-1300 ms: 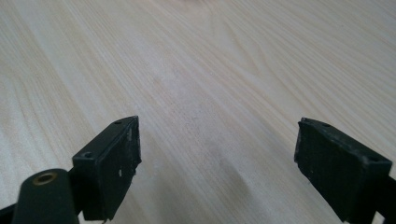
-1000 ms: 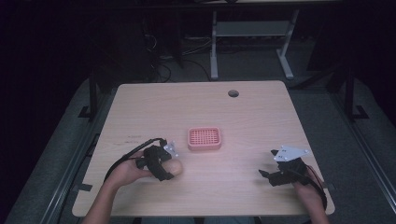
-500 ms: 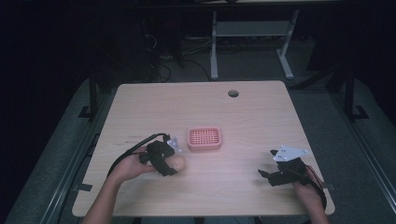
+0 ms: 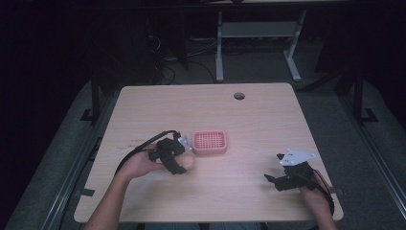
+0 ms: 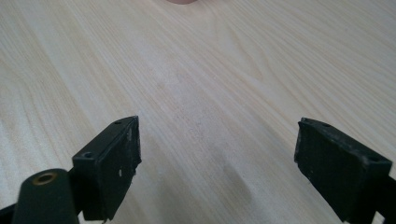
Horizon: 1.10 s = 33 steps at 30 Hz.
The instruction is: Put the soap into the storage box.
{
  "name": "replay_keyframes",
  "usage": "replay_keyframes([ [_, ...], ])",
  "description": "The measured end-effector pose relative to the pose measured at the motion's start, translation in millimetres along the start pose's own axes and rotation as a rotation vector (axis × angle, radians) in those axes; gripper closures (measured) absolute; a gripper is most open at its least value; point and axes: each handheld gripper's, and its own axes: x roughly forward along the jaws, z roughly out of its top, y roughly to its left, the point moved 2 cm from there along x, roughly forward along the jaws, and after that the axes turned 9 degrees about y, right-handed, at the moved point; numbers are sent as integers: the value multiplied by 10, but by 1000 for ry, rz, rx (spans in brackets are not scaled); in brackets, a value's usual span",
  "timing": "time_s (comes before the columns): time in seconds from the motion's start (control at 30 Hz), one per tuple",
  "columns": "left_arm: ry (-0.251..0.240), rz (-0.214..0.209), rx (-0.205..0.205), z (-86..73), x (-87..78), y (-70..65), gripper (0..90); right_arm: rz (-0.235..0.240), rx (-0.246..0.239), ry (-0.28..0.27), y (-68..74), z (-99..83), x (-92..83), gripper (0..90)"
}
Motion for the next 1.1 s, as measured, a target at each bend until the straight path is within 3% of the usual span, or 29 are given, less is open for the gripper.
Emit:
replay_keyframes([
  [1.1,6,-1,24,327,-82,213,320,5,-4,-9,-3,10,5,140],
])
